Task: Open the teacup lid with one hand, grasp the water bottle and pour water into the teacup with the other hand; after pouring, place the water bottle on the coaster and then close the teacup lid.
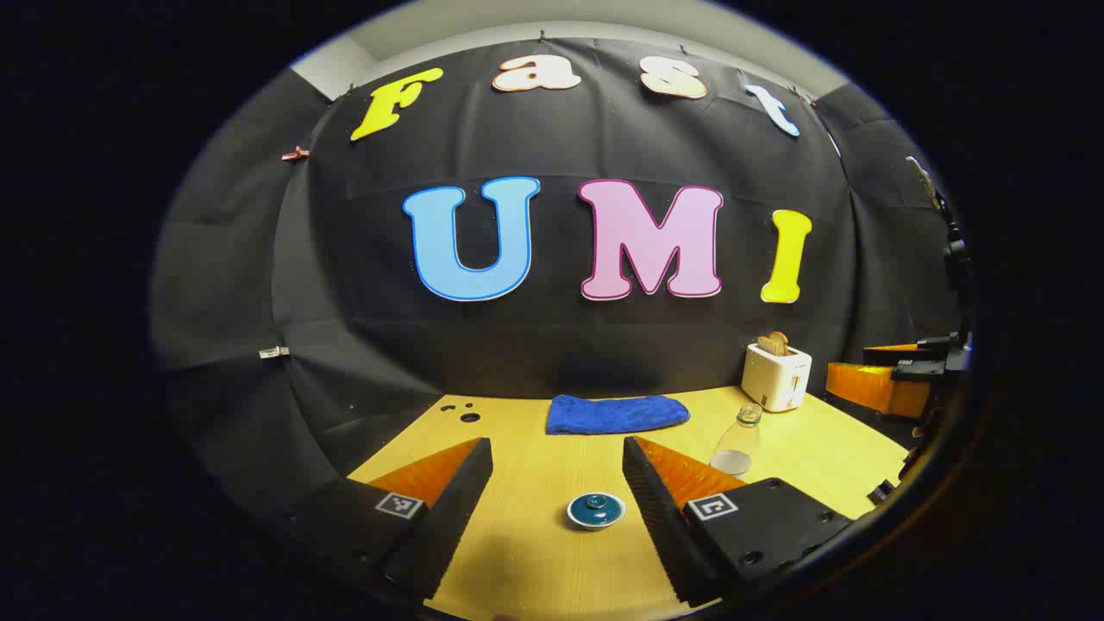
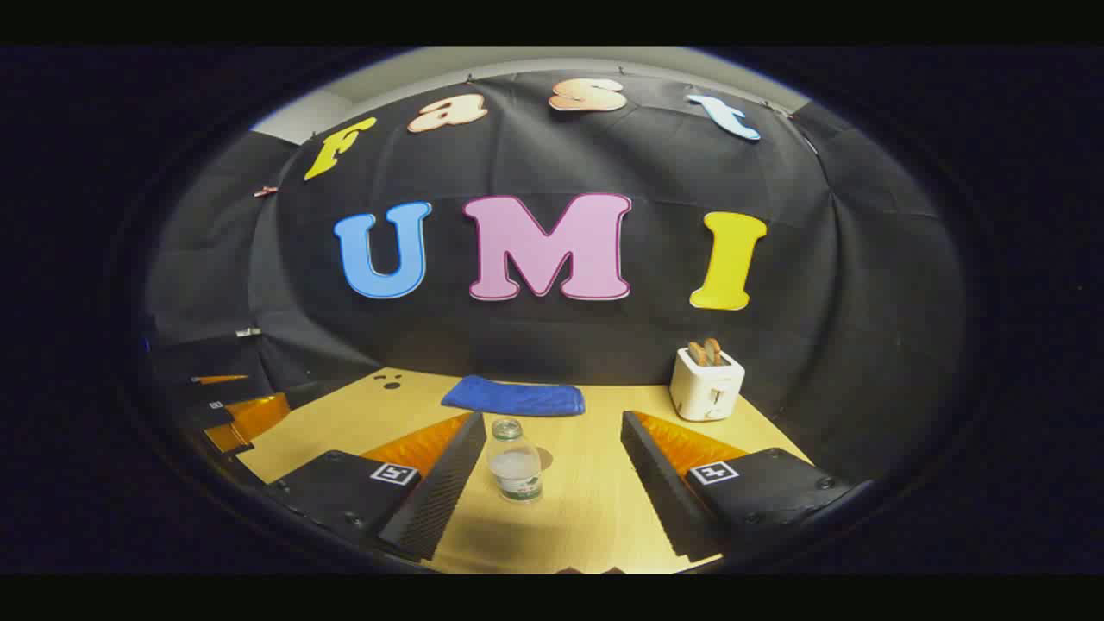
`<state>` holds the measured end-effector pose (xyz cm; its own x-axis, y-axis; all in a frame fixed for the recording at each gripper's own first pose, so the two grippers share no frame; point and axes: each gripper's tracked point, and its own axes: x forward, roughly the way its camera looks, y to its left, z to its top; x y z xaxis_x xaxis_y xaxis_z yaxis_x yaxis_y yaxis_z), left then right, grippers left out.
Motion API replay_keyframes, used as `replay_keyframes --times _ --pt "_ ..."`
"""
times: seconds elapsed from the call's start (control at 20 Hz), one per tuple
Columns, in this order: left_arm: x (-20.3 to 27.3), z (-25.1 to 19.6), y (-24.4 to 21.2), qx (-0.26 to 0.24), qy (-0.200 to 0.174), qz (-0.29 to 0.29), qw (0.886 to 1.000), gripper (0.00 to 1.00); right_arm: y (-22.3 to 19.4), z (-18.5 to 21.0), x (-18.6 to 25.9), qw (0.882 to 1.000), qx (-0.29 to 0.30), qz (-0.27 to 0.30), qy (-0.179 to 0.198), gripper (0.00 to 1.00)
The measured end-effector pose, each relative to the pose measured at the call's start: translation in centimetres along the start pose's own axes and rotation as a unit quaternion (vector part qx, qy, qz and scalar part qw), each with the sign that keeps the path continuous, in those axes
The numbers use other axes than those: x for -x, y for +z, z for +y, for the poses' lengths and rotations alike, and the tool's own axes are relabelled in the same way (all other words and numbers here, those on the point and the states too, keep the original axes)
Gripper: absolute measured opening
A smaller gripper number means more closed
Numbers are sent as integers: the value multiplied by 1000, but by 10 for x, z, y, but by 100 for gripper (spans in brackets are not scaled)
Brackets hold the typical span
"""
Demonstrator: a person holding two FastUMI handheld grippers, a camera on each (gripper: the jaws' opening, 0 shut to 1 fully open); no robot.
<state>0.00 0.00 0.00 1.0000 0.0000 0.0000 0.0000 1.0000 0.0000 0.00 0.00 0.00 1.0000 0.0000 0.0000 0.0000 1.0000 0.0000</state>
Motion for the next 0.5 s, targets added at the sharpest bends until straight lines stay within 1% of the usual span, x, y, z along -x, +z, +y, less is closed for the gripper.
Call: replay_keyframes --times 0.15,0.35,0.45,0.5 --pt "-7 -9 -2 -9 -16 0 1000 95 -2 -6 -5 1000 -3 -3 1 98" --pt "-15 -27 -6 -15 -43 5 999 95 -14 -2 -19 1000 0 4 14 98" --pt "-20 -30 -10 -12 -45 8 999 96 -18 5 -24 1000 8 9 27 96" --pt "-24 -29 -14 -8 -43 10 999 96 -18 9 -26 999 10 9 34 98"
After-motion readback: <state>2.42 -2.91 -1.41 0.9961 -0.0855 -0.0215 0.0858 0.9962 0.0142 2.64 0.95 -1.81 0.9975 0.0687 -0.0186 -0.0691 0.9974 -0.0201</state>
